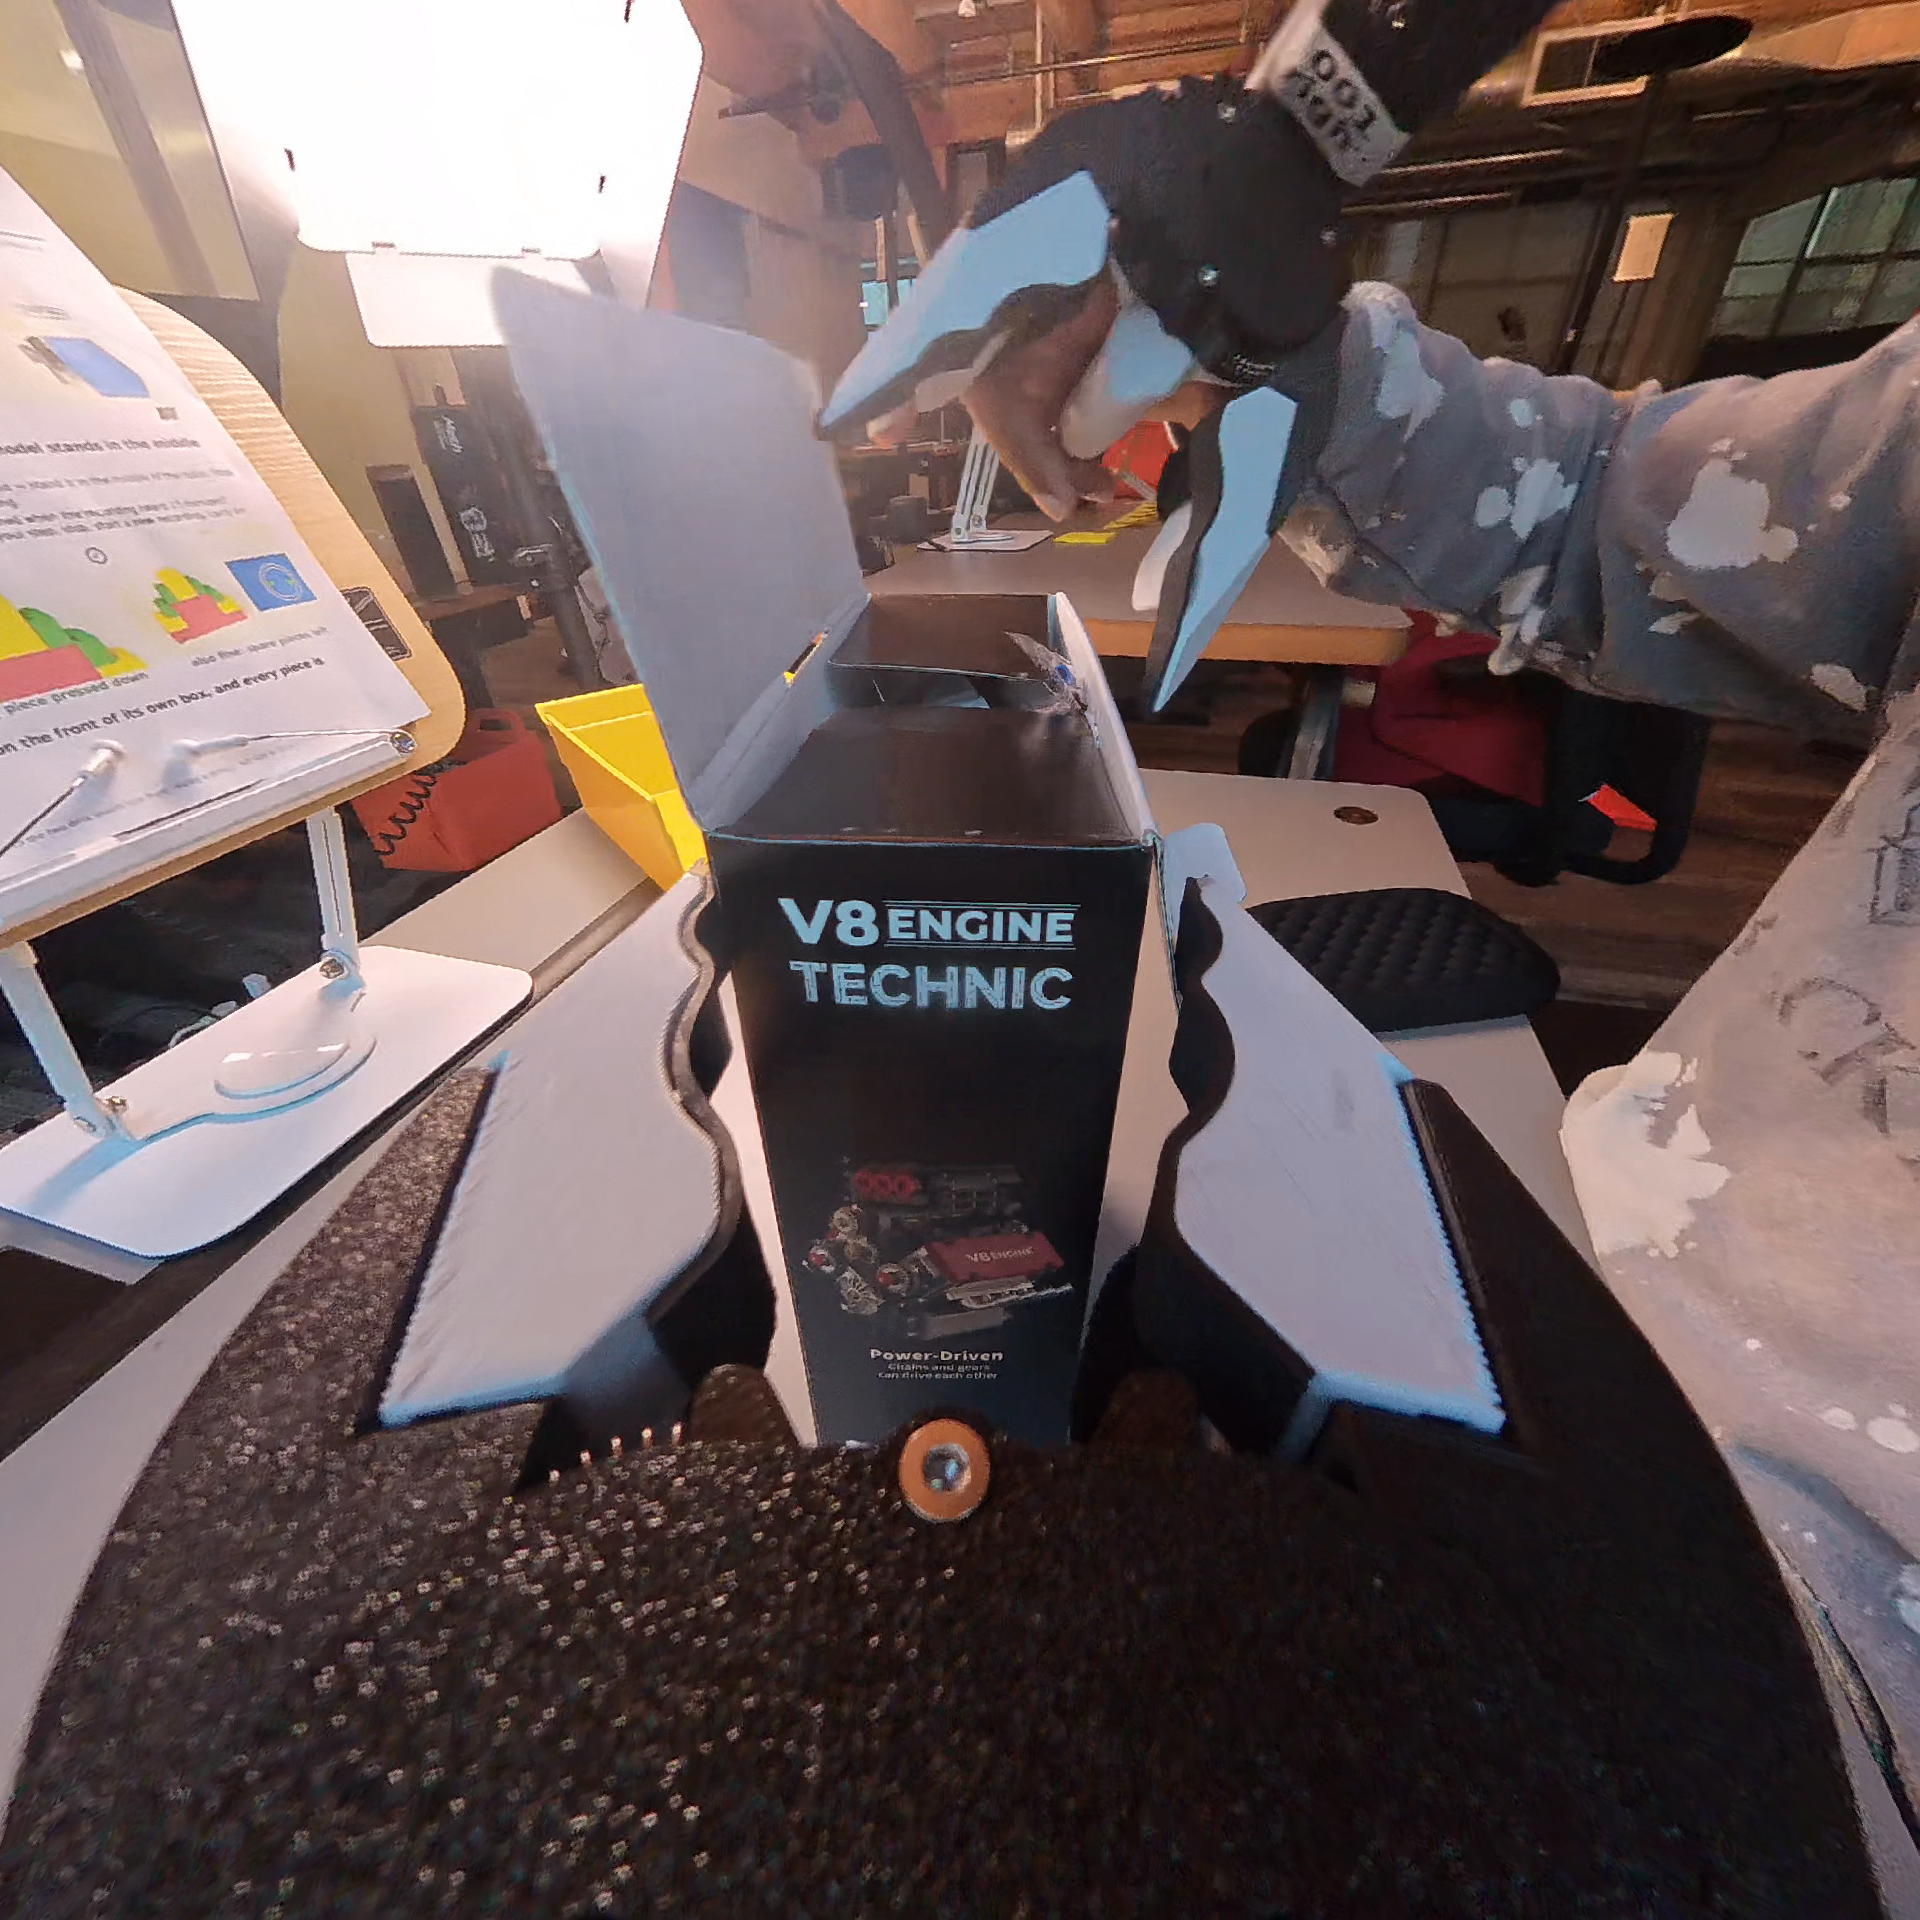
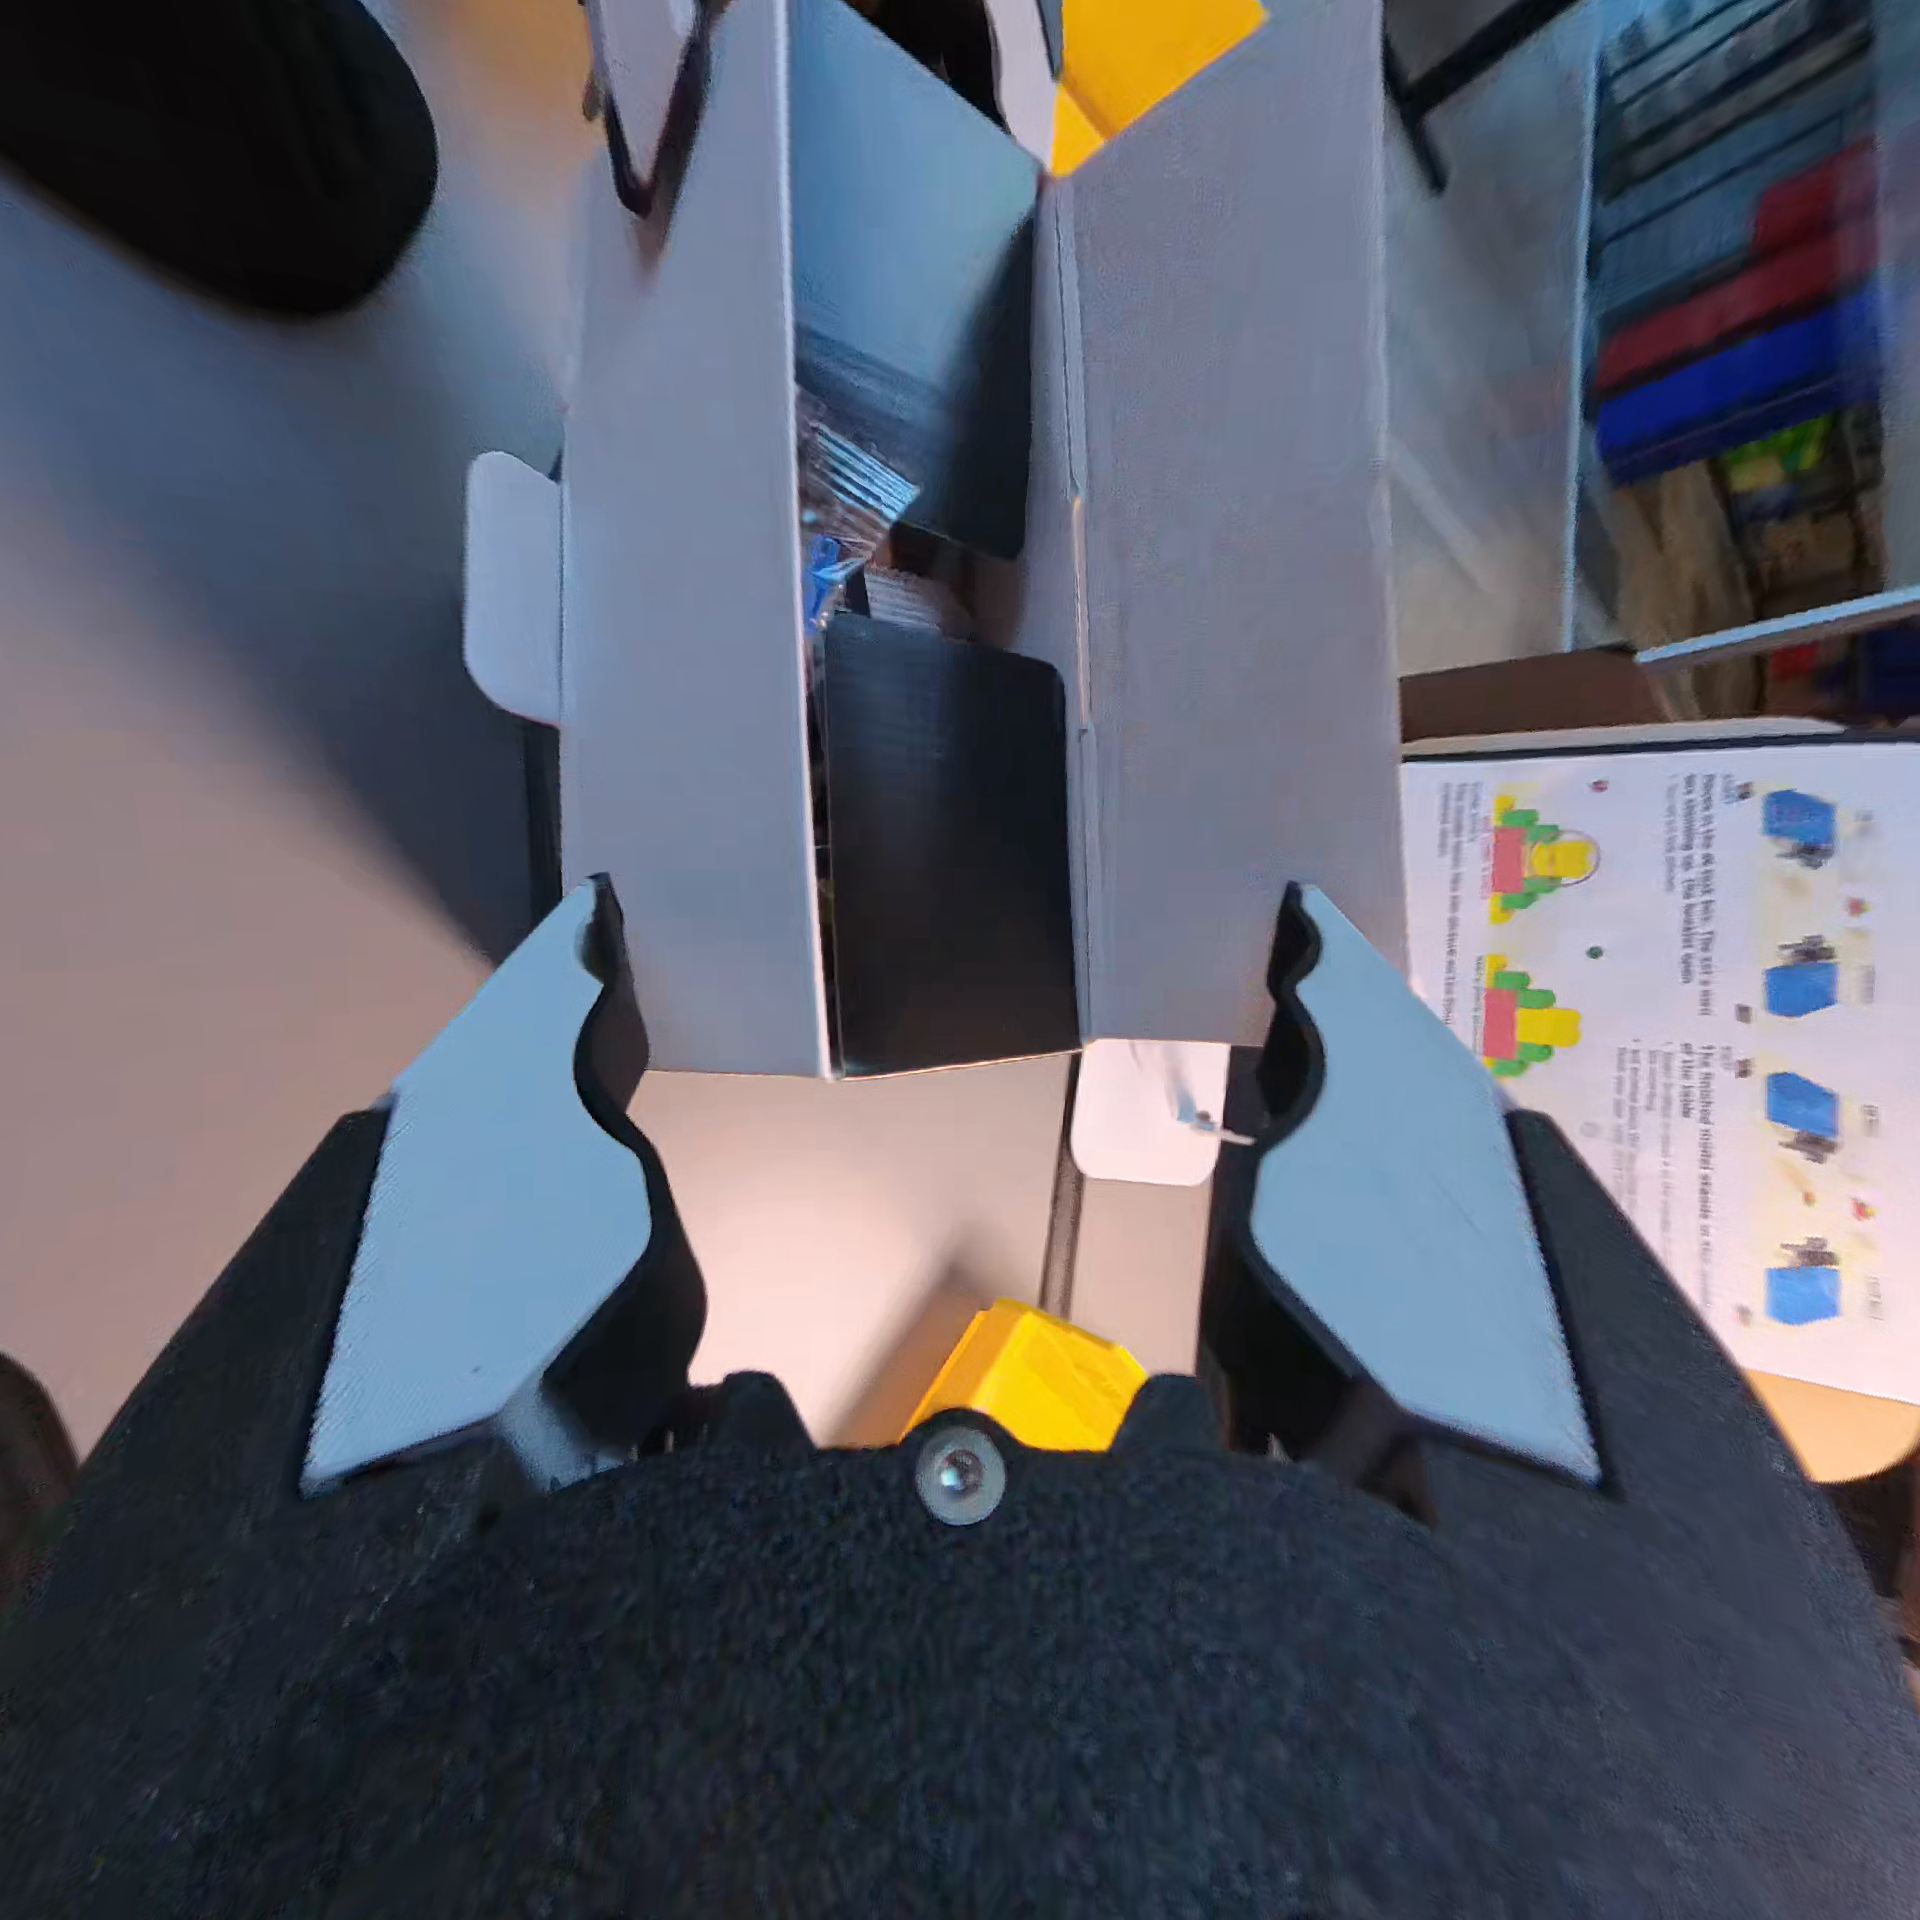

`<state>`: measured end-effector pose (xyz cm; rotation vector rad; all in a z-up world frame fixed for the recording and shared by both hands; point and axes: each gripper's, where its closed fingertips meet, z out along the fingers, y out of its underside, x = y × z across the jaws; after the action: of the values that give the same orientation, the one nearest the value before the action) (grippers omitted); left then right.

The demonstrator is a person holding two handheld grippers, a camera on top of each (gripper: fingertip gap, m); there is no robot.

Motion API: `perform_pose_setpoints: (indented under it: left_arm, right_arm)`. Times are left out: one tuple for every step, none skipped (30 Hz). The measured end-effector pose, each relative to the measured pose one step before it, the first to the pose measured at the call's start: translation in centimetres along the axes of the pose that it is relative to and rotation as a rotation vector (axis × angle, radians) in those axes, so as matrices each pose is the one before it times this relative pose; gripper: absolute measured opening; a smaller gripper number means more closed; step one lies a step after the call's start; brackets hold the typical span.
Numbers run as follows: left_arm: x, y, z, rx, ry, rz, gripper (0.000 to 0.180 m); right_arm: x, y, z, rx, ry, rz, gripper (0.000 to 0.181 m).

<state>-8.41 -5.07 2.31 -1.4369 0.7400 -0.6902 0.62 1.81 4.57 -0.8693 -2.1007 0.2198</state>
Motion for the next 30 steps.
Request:
perform_pose_setpoints:
  left_arm:
    - [0.058,-0.007,0.005,0.0011,0.0046,0.0060,0.083]
    - [0.052,-0.012,-0.017,0.0007,0.0049,0.0088,0.081]
    - [0.067,-0.013,-0.009,0.0030,0.0055,0.0074,0.080]
    - [0.013,-0.015,0.004,0.0046,0.0034,0.0060,0.078]
    - [-0.019,-0.016,-0.007,0.0057,0.0034,-0.0001,0.077]
    - [-0.061,0.015,-0.057,0.0051,0.0027,-0.0035,0.076]
    - [-0.130,0.049,-0.097,0.0041,-0.0021,-0.0065,0.076]
    - [-0.034,-0.006,-0.031,0.0083,-0.0018,-0.0052,0.077]
    - [0.020,-0.017,0.026,0.0060,-0.0035,-0.0019,0.079]
    - [0.035,-0.014,0.002,0.0023,-0.0042,-0.0058,0.082]
    - [-0.040,0.034,-0.055,-0.0033,-0.0084,-0.0073,0.085]
    - [-0.068,0.137,-0.143,-0.0145,-0.0150,-0.0032,0.086]
    - [-0.072,0.304,-0.325,-0.0277,-0.0227,0.0038,0.091]
    - [-0.063,0.313,-0.564,-0.0257,-0.0221,-0.0031,0.098]
    - [-0.078,0.191,-0.800,-0.0131,-0.0204,-0.0083,0.099]
    - [-0.418,-0.363,-0.983,0.0229,-0.0400,-0.0057,0.104]
    - [-0.582,-0.906,-1.105,0.0470,-0.0479,-0.0028,0.104]
    - [-0.239,-1.269,-0.872,0.0519,-0.0241,0.0003,0.106]
    - [0.106,-1.117,-0.311,0.0264,-0.0075,0.0122,0.112]
    - [0.273,-0.443,0.327,-0.0233,-0.0038,0.0277,0.122]
    - [0.284,0.182,0.792,-0.0631,-0.0047,0.0353,0.133]
    - [0.330,0.426,1.039,-0.0709,0.0046,0.0325,0.142]
    - [0.204,0.446,1.137,-0.0624,0.0066,0.0258,0.146]
    - [0.183,0.511,1.120,-0.0545,0.0178,0.0124,0.146]
    - [0.118,0.662,1.065,-0.0549,0.0242,-0.0053,0.145]
    - [0.024,0.849,0.957,-0.0607,0.0202,-0.0066,0.139]
    - [0.216,0.933,0.860,-0.0601,0.0241,0.0099,0.121]
    - [0.452,0.441,0.588,-0.0257,0.0327,0.0153,0.113]
    - [-0.308,-0.006,0.129,0.0010,-0.0099,0.0182,0.103]
    - [-0.042,0.002,0.037,-0.0020,0.0080,0.0079,0.096]
  right_arm:
    - [0.067,0.348,0.459,-0.0236,-0.0439,0.0325,0.128]
    - [0.137,0.305,0.466,-0.0255,-0.0397,0.0194,0.131]
    - [0.094,0.428,0.557,-0.0341,-0.0387,0.0023,0.132]
    - [-0.057,0.528,0.686,-0.0405,-0.0478,0.0034,0.134]
    - [-0.162,0.387,0.699,-0.0335,-0.0548,0.0108,0.137]
    - [0.073,0.149,0.541,-0.0219,-0.0382,0.0073,0.136]
    - [0.085,0.047,0.309,-0.0183,-0.0347,0.0028,0.134]
    - [-0.083,0.062,0.193,-0.0161,-0.0442,0.0148,0.130]
    - [-0.246,0.128,0.218,-0.0144,-0.0496,0.0138,0.128]
    - [-0.145,0.058,0.234,-0.0066,-0.0368,0.0100,0.124]
    - [-0.169,0.016,0.171,-0.0001,-0.0309,0.0088,0.120]
    - [-0.405,0.172,0.150,-0.0065,-0.0363,0.0100,0.114]
    - [-0.407,0.068,0.097,0.0002,-0.0248,0.0051,0.107]
    - [-0.314,-0.008,0.018,0.0049,-0.0129,0.0046,0.103]
    - [-0.130,-0.026,-0.017,0.0056,0.0040,-0.0004,0.100]
    - [-0.131,-0.007,-0.038,0.0055,0.0043,-0.0019,0.098]
    - [-0.088,-0.032,-0.026,0.0051,0.0039,-0.0033,0.095]
    - [-0.043,-0.032,-0.001,0.0043,0.0003,-0.0025,0.094]
    - [0.056,-0.015,0.023,0.0017,-0.0024,-0.0006,0.092]
    - [0.152,0.018,0.035,-0.0007,-0.0059,0.0046,0.091]
    - [0.158,0.056,0.027,-0.0038,-0.0076,0.0031,0.090]
    - [0.123,0.061,0.019,-0.0060,-0.0068,-0.0001,0.090]
    - [0.038,0.032,0.000,-0.0050,-0.0042,-0.0017,0.089]
    - [-0.020,0.024,-0.012,-0.0047,-0.0005,-0.0021,0.089]
    - [-0.080,-0.014,-0.008,-0.0020,0.0031,-0.0013,0.089]
    - [-0.140,-0.044,-0.027,0.0007,0.0058,-0.0017,0.089]
    - [-0.192,-0.048,-0.047,0.0021,0.0080,-0.0015,0.089]
    - [-0.209,0.137,-0.071,-0.0059,0.0088,0.0073,0.089]
    - [-0.202,0.079,-0.095,0.0065,0.0083,0.0172,0.090]
    - [-0.241,-0.004,-0.073,0.0163,0.0104,0.0162,0.090]
